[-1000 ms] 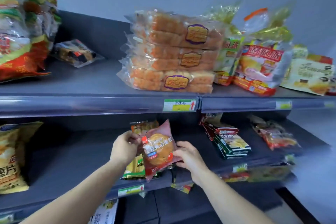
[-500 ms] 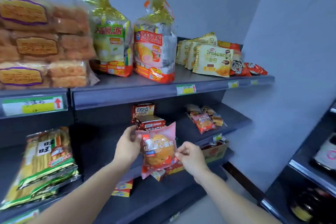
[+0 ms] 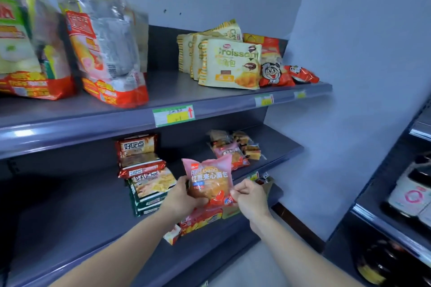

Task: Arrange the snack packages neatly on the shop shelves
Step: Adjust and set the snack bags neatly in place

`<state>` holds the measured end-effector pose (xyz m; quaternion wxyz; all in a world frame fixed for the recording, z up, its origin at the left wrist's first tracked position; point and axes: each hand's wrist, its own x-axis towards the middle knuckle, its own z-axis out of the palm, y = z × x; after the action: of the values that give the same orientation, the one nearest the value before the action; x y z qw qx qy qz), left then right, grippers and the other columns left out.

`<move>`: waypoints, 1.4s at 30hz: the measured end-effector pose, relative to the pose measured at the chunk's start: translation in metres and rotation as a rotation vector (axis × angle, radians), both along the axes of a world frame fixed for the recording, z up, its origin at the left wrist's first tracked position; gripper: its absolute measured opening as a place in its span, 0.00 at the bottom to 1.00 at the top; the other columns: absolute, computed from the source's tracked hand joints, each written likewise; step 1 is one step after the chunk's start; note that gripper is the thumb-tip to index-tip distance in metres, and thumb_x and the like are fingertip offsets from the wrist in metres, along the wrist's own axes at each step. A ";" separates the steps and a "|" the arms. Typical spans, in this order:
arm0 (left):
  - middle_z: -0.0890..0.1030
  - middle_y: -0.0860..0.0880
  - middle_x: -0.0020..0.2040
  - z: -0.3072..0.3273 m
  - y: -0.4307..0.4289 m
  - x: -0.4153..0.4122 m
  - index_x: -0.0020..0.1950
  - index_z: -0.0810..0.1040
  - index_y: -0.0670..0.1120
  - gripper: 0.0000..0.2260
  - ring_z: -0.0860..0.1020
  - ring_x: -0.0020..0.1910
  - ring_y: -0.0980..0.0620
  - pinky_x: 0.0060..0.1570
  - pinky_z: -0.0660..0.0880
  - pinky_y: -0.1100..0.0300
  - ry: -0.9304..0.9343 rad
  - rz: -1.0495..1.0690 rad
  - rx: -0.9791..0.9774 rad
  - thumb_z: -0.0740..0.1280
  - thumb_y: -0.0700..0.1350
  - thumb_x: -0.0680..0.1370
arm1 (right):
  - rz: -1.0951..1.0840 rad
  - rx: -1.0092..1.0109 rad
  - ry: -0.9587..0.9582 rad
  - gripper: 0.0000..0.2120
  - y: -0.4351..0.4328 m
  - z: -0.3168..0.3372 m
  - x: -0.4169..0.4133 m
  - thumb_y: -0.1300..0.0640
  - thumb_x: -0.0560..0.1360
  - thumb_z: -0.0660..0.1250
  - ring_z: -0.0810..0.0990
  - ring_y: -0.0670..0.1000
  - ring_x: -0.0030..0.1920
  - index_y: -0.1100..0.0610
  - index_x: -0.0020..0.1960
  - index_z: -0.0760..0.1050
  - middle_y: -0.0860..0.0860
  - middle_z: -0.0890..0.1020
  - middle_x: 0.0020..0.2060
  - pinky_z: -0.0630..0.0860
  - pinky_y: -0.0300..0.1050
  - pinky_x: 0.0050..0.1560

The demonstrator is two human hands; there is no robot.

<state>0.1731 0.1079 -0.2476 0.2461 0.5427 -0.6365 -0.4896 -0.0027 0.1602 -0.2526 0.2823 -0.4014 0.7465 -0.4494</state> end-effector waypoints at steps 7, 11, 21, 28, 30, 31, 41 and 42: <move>0.76 0.52 0.49 -0.026 -0.085 -0.067 0.65 0.69 0.42 0.27 0.75 0.45 0.55 0.39 0.70 0.65 -0.030 0.088 -0.047 0.76 0.43 0.70 | 0.063 0.048 -0.114 0.07 -0.077 -0.015 -0.066 0.64 0.77 0.66 0.81 0.48 0.48 0.53 0.45 0.78 0.48 0.82 0.47 0.80 0.40 0.44; 0.76 0.51 0.49 -0.047 -0.126 -0.097 0.64 0.69 0.42 0.27 0.75 0.44 0.56 0.37 0.70 0.68 -0.002 0.109 0.026 0.77 0.39 0.69 | 0.128 0.150 -0.091 0.04 -0.117 -0.024 -0.101 0.59 0.76 0.68 0.78 0.46 0.52 0.51 0.50 0.79 0.46 0.81 0.50 0.72 0.37 0.47; 0.81 0.49 0.47 -0.094 -0.189 -0.161 0.53 0.70 0.46 0.24 0.79 0.46 0.50 0.48 0.76 0.57 -0.097 0.099 0.080 0.77 0.39 0.62 | 0.287 0.353 0.033 0.11 -0.182 -0.059 -0.162 0.56 0.74 0.72 0.77 0.46 0.51 0.49 0.54 0.75 0.46 0.80 0.52 0.73 0.43 0.59; 0.79 0.53 0.47 -0.124 -0.198 -0.184 0.54 0.68 0.50 0.23 0.79 0.49 0.51 0.48 0.73 0.59 -0.182 0.146 0.089 0.77 0.45 0.66 | 0.427 0.467 0.311 0.18 -0.217 -0.077 -0.190 0.50 0.72 0.73 0.73 0.50 0.60 0.50 0.59 0.72 0.49 0.72 0.65 0.71 0.46 0.57; 0.81 0.51 0.51 -0.130 -0.201 -0.184 0.56 0.70 0.49 0.22 0.80 0.52 0.48 0.54 0.76 0.54 -0.213 0.178 0.083 0.76 0.44 0.67 | 0.484 0.441 0.277 0.20 -0.226 -0.081 -0.192 0.51 0.72 0.72 0.74 0.48 0.55 0.52 0.61 0.72 0.48 0.76 0.62 0.71 0.43 0.54; 0.82 0.50 0.52 -0.133 -0.202 -0.182 0.58 0.71 0.48 0.21 0.80 0.53 0.48 0.55 0.76 0.53 -0.232 0.205 0.076 0.74 0.43 0.68 | 0.508 0.427 0.279 0.21 -0.231 -0.083 -0.191 0.51 0.73 0.72 0.74 0.48 0.57 0.52 0.63 0.71 0.48 0.76 0.62 0.71 0.43 0.56; 0.76 0.47 0.55 -0.131 -0.210 -0.166 0.60 0.73 0.47 0.18 0.77 0.54 0.46 0.56 0.75 0.52 -0.426 0.384 0.031 0.71 0.48 0.72 | 0.622 0.384 0.346 0.25 -0.268 -0.101 -0.161 0.50 0.79 0.64 0.69 0.54 0.69 0.51 0.73 0.63 0.50 0.69 0.70 0.67 0.46 0.66; 0.76 0.46 0.55 -0.130 -0.209 -0.166 0.60 0.73 0.47 0.18 0.77 0.54 0.46 0.55 0.75 0.52 -0.429 0.385 0.035 0.71 0.48 0.72 | 0.627 0.387 0.358 0.24 -0.270 -0.102 -0.160 0.50 0.79 0.63 0.70 0.54 0.69 0.52 0.73 0.63 0.50 0.70 0.69 0.68 0.46 0.65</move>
<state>0.0070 -0.1007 -0.3773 0.1847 0.7489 -0.5510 -0.3187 -0.1625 -0.1094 -0.3541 0.3413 -0.6209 0.6961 -0.1160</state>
